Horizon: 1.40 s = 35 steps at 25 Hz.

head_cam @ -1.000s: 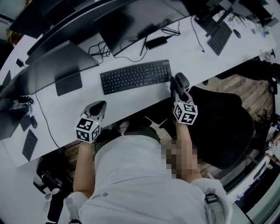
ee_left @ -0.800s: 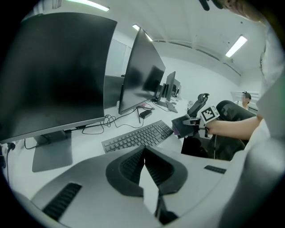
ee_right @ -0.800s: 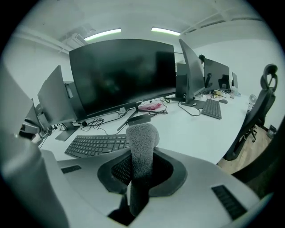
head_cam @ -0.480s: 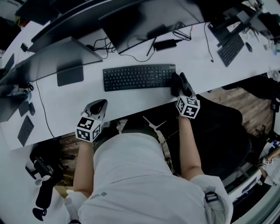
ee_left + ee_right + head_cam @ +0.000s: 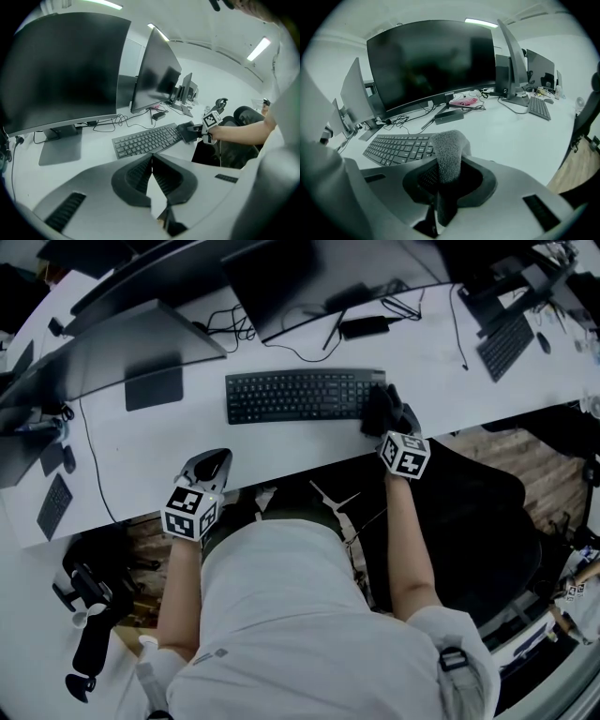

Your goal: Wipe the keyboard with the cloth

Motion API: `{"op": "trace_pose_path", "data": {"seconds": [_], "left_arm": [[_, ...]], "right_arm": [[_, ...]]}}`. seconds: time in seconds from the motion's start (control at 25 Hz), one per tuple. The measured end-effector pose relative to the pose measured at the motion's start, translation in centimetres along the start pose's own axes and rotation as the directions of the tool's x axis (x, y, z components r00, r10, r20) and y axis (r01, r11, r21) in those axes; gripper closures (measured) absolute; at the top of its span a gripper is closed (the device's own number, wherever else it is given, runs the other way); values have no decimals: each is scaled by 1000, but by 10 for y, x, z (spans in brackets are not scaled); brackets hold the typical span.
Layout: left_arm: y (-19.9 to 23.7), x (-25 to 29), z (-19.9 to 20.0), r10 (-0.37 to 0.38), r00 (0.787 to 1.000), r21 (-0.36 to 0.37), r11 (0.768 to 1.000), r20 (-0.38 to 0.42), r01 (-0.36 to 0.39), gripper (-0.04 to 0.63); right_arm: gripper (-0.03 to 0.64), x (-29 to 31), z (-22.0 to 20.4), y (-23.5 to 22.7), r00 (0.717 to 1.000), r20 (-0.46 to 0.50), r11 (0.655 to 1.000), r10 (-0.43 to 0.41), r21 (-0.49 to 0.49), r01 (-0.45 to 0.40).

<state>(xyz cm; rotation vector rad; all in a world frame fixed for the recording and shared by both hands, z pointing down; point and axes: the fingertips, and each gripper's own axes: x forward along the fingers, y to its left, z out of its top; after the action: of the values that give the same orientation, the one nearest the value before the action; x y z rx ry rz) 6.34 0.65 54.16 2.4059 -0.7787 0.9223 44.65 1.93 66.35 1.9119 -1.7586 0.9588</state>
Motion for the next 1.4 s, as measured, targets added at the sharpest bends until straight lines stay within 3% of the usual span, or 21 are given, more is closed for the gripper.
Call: {"op": "trace_pose_path", "data": {"seconds": [0.6, 1.4], "left_arm": [[18, -20, -18, 36, 999, -8, 999, 14, -36, 594], [78, -40, -23, -17, 999, -8, 1000, 27, 18, 594]], "right_arm": [[557, 23, -20, 34, 997, -15, 997, 70, 40, -70], [558, 35, -28, 114, 997, -18, 994, 78, 73, -77]]}}
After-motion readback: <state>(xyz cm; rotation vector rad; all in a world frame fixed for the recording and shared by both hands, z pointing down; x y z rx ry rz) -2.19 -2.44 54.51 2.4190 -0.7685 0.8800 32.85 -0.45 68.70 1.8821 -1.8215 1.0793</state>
